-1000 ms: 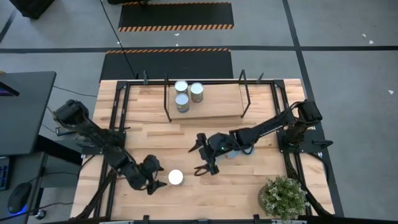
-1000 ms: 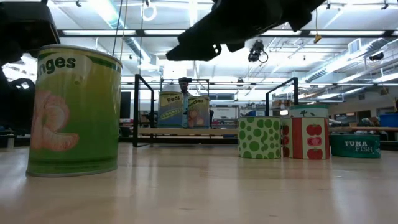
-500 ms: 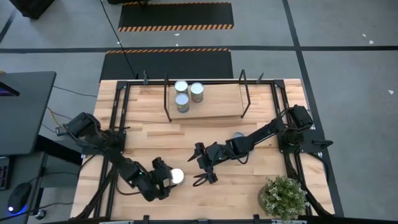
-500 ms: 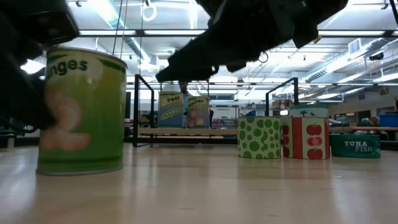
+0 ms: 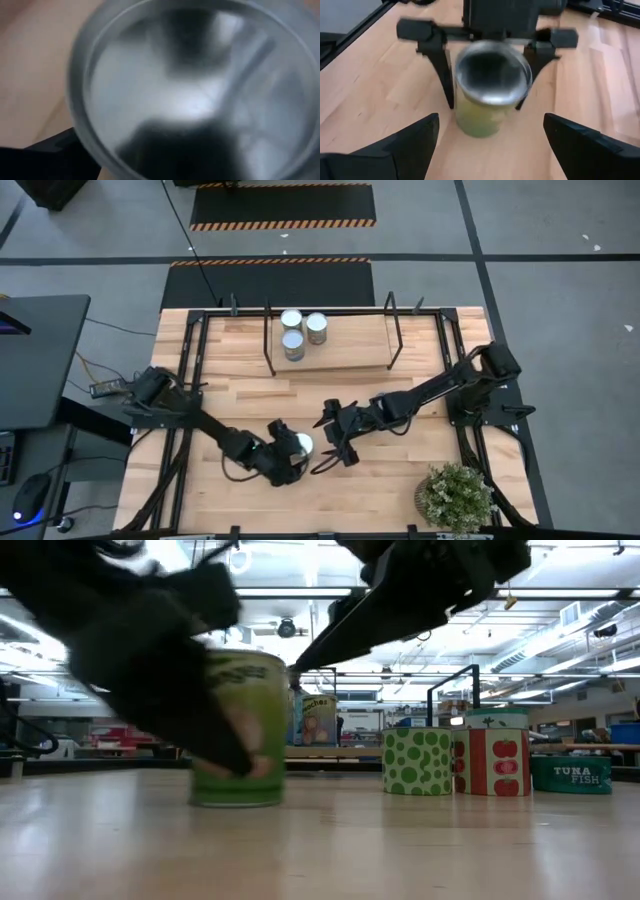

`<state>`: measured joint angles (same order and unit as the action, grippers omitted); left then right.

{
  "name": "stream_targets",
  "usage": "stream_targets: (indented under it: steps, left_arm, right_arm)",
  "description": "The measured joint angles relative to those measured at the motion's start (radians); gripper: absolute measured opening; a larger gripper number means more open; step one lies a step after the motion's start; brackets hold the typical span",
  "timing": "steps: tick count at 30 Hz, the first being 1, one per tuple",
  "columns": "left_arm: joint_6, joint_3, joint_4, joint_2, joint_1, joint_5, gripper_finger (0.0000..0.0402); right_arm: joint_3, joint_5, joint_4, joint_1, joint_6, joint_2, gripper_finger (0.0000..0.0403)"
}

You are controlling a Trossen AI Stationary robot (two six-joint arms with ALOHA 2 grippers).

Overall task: Pick and place cans onto a shelf
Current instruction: Put the canned oranges on the shelf

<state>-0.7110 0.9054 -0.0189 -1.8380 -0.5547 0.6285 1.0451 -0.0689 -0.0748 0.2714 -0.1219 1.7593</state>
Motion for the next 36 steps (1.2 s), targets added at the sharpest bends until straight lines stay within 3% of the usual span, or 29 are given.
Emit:
stream_targets:
  steps: [6,12,20,28,32,36]
  left_arm:
    - [0.126,0.001,0.154,-0.046,0.096,-0.023,0.0396]
    - [0.223,0.001,0.282,-0.087,0.161,-0.119,0.0396]
    - [0.232,0.000,0.255,-0.079,0.131,-0.152,0.0396]
    - [0.211,0.000,0.242,-0.079,0.107,-0.059,0.0396]
    - [0.171,0.000,0.235,-0.079,0.114,-0.078,0.0396]
    - [0.115,0.000,0.233,-0.078,0.114,-0.145,0.0396]
  right_arm:
    - [0.000,-0.003,0.125,-0.018,0.028,-0.057,0.0366]
    - [-0.042,-0.006,0.152,-0.025,0.051,-0.085,0.0366]
    - [-0.174,-0.066,0.037,-0.025,0.105,-0.125,0.0366]
    - [-0.177,-0.073,-0.058,0.015,0.069,-0.126,0.0366]
    - [-0.172,-0.159,-0.001,0.030,0.082,-0.134,0.0366]
    - [-0.088,-0.192,0.153,0.021,0.210,-0.155,0.0366]
